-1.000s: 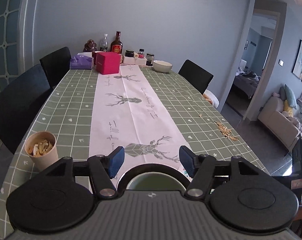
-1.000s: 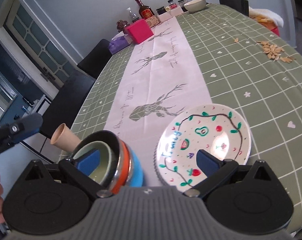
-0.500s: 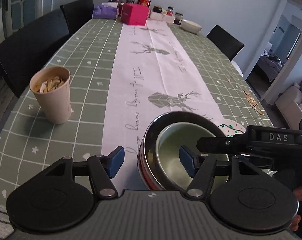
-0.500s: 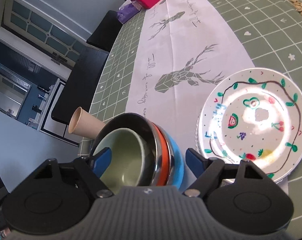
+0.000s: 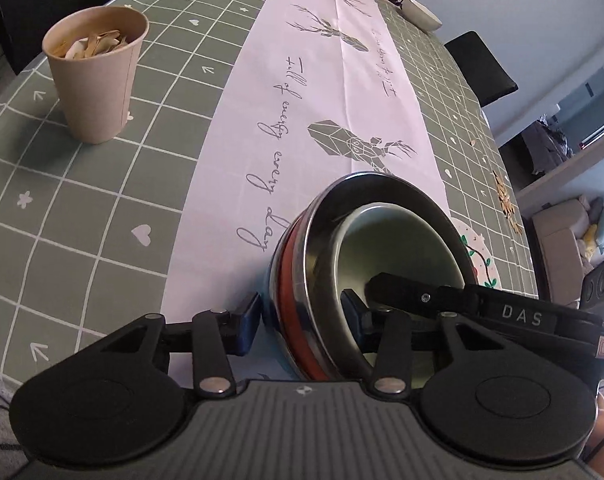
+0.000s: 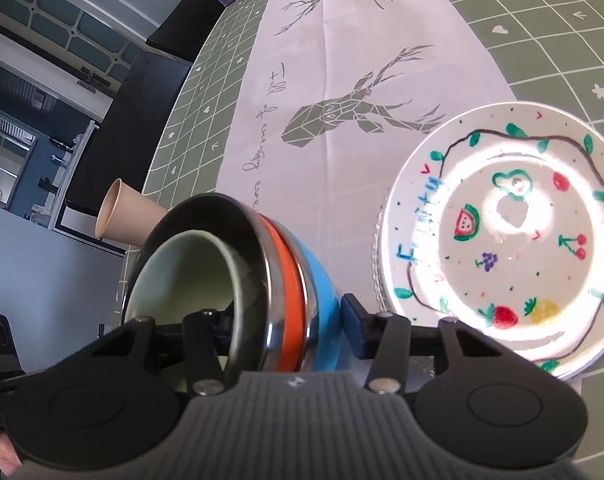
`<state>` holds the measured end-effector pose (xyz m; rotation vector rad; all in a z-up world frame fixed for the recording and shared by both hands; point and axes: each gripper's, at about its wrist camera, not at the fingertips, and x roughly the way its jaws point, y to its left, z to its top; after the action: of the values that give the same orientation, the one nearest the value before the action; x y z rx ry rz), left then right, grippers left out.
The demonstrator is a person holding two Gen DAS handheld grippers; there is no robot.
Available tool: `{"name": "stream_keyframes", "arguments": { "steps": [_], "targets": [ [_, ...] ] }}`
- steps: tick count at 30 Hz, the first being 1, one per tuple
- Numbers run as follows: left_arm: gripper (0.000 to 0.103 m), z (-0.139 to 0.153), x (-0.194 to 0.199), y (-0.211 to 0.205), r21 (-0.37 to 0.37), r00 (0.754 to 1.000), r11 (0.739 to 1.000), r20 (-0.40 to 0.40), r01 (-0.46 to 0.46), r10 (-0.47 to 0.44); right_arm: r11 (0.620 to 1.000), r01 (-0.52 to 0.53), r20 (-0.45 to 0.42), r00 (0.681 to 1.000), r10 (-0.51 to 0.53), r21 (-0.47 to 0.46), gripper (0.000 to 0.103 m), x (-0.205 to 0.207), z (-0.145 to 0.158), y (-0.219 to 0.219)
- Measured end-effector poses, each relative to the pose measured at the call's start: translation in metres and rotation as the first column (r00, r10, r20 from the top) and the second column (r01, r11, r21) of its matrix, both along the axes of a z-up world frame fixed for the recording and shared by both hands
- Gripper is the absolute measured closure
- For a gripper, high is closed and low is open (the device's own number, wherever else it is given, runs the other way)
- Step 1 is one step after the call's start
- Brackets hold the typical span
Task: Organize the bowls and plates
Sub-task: 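Lift the bowl stack with both grippers and carry it over the white plate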
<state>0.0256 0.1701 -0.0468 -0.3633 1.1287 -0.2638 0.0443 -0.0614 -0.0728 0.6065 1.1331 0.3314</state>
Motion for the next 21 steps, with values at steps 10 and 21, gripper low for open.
{"name": "stream_keyframes", "arguments": {
  "steps": [10, 21],
  "targets": [
    [0.054, 0.028, -0.005, -0.018, 0.071, 0.998, 0.997, 0.066, -0.019, 0.015, 0.998, 0.02, -0.034, 0.999, -0.018, 0.061, 0.055, 0.001, 0.012, -0.01],
    [0.054, 0.052, 0.02, -0.076, 0.035, 0.998, 0.997, 0.018, 0.066, -0.066, 0.997, 0.073, -0.064, 0.995, -0.073, -0.003, 0.055, 0.011, 0.052, -0.062]
  ]
}}
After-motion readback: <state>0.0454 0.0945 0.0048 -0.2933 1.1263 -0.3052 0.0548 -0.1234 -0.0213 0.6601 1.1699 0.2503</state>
